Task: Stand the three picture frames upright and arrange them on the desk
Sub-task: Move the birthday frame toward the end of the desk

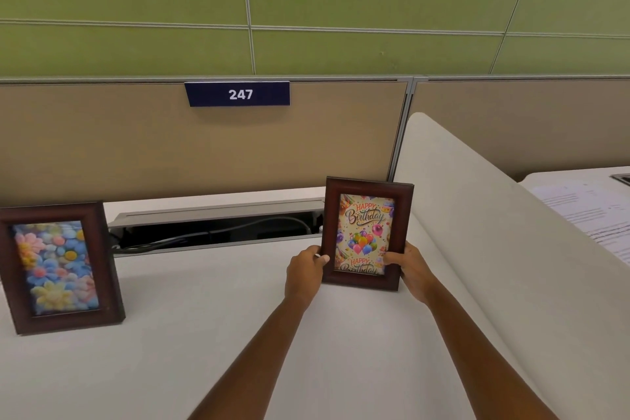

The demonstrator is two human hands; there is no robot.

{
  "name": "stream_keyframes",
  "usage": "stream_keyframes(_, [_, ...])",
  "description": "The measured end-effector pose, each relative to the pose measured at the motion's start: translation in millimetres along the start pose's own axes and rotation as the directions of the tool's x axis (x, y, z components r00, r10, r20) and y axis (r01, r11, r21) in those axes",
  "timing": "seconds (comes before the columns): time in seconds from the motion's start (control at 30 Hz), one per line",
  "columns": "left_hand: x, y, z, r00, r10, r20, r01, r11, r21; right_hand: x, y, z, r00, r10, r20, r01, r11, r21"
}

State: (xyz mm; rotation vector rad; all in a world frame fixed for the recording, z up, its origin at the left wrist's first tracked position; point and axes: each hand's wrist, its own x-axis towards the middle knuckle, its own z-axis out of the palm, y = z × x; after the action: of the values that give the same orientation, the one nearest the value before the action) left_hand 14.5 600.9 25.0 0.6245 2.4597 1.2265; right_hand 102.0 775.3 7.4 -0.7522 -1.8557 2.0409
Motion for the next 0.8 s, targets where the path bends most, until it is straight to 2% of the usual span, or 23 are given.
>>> stream_keyframes(0.17, [-2, -5, 3, 1.000, 0.016, -0.005, -0.016, 1.000, 0.013, -2, 0, 0, 1.000, 0.000, 0.010, 0.001, 1.000, -0.020])
stream_keyframes(0.5, [-20, -15, 13, 0.997, 0.033, -0.072, -0.045, 0.985, -0.164, -26, 19, 6, 0.993, -0.071, -0.094, 0.058, 0.989, -0.134])
stream_keyframes(0.8, [-31, -20, 15, 0.994, 0.026, -0.104, -0.046, 0.980, -0.194, -39, 19, 12, 0.989, -0.074, -0.127, 0.047, 0.977, -0.206])
